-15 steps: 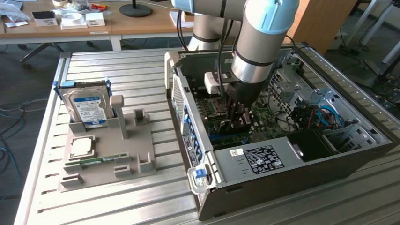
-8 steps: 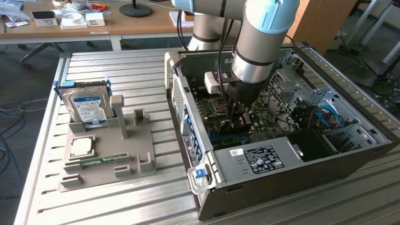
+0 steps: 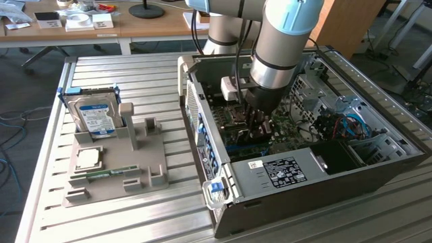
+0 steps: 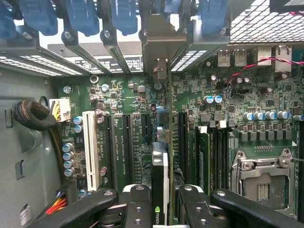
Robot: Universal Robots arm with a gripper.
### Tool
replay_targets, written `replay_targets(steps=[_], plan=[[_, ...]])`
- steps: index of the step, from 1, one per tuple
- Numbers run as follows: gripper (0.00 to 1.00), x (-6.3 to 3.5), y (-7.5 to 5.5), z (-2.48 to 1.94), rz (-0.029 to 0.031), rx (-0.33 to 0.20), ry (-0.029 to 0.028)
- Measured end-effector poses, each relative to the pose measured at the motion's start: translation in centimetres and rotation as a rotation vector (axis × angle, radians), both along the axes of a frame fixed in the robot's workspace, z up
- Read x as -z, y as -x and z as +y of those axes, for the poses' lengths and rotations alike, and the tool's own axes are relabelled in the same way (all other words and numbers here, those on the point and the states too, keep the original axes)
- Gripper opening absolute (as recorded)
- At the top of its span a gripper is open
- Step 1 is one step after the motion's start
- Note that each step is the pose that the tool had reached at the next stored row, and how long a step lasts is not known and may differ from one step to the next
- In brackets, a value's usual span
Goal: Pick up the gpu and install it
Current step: 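Insert the gpu into the slot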
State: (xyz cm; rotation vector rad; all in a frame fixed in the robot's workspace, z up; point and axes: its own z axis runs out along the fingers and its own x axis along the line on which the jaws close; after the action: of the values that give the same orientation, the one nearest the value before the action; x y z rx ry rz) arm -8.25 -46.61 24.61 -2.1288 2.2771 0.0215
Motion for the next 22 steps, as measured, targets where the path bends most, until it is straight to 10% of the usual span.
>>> replay_targets(steps=[6, 14, 22], plan=[[0.27, 0.02, 0.01, 0.01, -0.0002, 0.000, -0.0100], [0.27, 0.02, 0.00, 0.00, 0.0001, 0.000, 0.0019], [0.27, 0.07, 0.00, 0.01, -0.0001, 0.000, -0.0030]])
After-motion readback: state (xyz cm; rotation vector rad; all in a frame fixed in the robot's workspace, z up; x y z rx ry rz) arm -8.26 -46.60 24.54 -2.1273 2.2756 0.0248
